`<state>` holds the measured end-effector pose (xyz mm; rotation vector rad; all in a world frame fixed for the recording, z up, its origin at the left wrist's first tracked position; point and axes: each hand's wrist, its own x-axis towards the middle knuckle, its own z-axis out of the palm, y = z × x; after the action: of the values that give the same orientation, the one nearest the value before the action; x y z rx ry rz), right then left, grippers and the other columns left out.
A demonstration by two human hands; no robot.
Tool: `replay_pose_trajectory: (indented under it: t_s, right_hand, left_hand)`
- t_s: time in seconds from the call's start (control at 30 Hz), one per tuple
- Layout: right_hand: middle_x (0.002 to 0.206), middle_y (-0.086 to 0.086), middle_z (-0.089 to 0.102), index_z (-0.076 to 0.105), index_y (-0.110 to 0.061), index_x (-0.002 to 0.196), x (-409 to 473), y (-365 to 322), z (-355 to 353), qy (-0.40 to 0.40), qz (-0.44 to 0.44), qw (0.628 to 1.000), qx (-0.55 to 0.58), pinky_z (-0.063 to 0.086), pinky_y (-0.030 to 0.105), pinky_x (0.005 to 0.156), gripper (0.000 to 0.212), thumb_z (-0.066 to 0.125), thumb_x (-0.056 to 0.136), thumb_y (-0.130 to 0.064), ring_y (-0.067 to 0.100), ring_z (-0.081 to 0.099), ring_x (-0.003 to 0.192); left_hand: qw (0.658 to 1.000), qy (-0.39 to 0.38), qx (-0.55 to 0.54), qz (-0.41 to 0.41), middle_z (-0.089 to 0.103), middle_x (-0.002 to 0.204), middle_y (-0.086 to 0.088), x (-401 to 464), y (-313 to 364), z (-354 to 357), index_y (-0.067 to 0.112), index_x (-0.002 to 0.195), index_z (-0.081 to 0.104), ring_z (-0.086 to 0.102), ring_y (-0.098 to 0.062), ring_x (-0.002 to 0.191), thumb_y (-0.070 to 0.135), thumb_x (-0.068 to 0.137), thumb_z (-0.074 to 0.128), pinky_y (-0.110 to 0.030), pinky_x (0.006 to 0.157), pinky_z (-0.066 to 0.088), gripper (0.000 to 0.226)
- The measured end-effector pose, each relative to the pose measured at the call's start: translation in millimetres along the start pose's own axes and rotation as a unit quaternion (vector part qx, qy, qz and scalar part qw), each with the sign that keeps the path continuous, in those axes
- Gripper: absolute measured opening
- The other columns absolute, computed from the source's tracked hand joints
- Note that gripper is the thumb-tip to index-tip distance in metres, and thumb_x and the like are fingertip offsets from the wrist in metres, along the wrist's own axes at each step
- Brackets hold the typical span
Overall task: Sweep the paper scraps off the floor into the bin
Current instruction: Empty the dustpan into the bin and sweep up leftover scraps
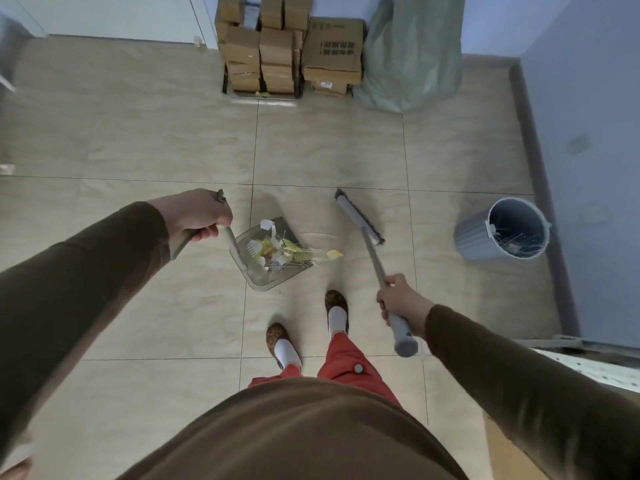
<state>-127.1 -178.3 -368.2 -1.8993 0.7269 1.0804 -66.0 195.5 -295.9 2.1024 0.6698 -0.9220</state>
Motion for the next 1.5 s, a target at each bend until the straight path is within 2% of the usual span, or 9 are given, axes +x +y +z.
replay_pose_trajectory:
  t_s: [0.2,0.4,0.57,0.77,1.03,1.17,1.27,1.4,1.5]
  right_hand:
    - [0.077,0.012,0.048,0.032,-0.013,0.133,-1.2,3.9,80.5,-0.094,0.054,0.99,0.086,0.042,0.021,0.034,0.043,0.04,0.094,0.002,0.012,0.046,0.036]
    - [0.069,0.007,0.05,0.041,-0.024,0.131,-29.8,8.0,52.4,-0.193,0.084,0.97,0.124,0.039,0.019,0.037,0.044,0.046,0.093,-0.002,0.009,0.044,0.043]
    - [0.067,0.007,0.05,0.045,-0.023,0.131,-50.1,14.7,23.2,-0.199,0.087,0.96,0.175,0.038,0.019,0.035,0.044,0.048,0.093,-0.001,0.009,0.042,0.043]
    - [0.064,0.005,0.048,0.045,-0.023,0.135,-64.4,25.1,-27.7,-0.193,0.094,0.941,0.262,0.038,0.018,0.032,0.044,0.05,0.096,-0.006,0.009,0.041,0.041]
    - [0.064,0.005,0.039,0.042,-0.029,0.142,-104.5,26.8,-80.2,-0.194,0.065,0.899,0.387,0.037,0.017,0.028,0.057,0.051,0.091,-0.005,0.009,0.039,0.034]
    - [0.061,0.002,0.042,0.05,-0.026,0.128,-119.9,30.1,-90.7,-0.225,0.03,0.861,0.454,0.04,0.018,0.028,0.098,0.092,0.044,0.003,0.009,0.043,0.033]
    - [0.059,-0.001,0.043,0.049,-0.014,0.097,-128.6,31.3,-87.6,-0.222,0.027,0.831,0.51,0.041,0.016,0.03,0.081,0.094,0.032,0.005,0.007,0.044,0.033]
    - [0.059,-0.003,0.043,0.043,-0.012,0.086,-124.9,36.1,-74.6,-0.165,0.04,0.801,0.574,0.043,0.013,0.034,0.02,0.063,0.081,-0.009,0.004,0.045,0.035]
    - [0.062,-0.003,0.043,0.043,-0.01,0.09,-108.4,40.4,-68.0,-0.15,0.038,0.765,0.626,0.044,0.014,0.034,0.006,0.049,0.089,-0.009,0.004,0.046,0.036]
  left_hand:
    - [1.0,-0.018,-0.013,-0.017,0.057,0.075,-0.017,3.3,12.4,18.9,0.004,0.091,0.057,0.041,-0.019,0.05,0.004,0.084,0.055,-0.023,0.043,0.033,0.007]
    - [0.998,-0.035,-0.039,-0.038,0.067,0.091,-0.026,4.0,-2.3,20.9,-0.005,0.103,0.06,0.042,-0.017,0.049,0.01,0.087,0.058,-0.024,0.045,0.037,0.022]
    - [0.986,-0.082,-0.117,-0.086,0.065,0.094,-0.02,2.5,-25.7,11.0,0.002,0.109,0.063,0.049,-0.017,0.049,0.023,0.085,0.07,-0.024,0.044,0.045,0.033]
    - [0.988,-0.075,-0.13,-0.024,0.058,0.077,-0.013,-9.0,-50.3,10.3,0.002,0.112,0.061,0.052,-0.014,0.051,-0.001,0.087,0.057,-0.022,0.042,0.045,0.025]
    - [0.987,-0.057,-0.145,0.026,0.046,0.074,-0.008,-19.0,-66.2,11.1,0.0,0.117,0.057,0.043,-0.016,0.054,-0.008,0.081,0.054,-0.025,0.047,0.038,0.037]
    - [0.988,-0.046,-0.136,0.063,0.049,0.078,-0.01,-20.6,-46.9,13.3,0.001,0.118,0.055,0.044,-0.017,0.057,-0.007,0.083,0.052,-0.026,0.048,0.04,0.036]
    - [0.989,-0.03,-0.116,0.09,0.051,0.081,-0.011,-25.1,-26.2,15.4,0.001,0.117,0.055,0.046,-0.019,0.059,-0.006,0.084,0.052,-0.028,0.05,0.041,0.034]
    - [0.987,-0.015,-0.094,0.132,0.051,0.078,-0.01,-33.7,7.2,16.3,0.002,0.115,0.056,0.045,-0.02,0.058,-0.007,0.084,0.052,-0.028,0.051,0.04,0.033]
    - [0.984,-0.017,-0.071,0.165,0.05,0.079,-0.011,-44.6,39.2,18.5,0.004,0.114,0.056,0.043,-0.018,0.059,-0.006,0.083,0.054,-0.028,0.05,0.039,0.032]
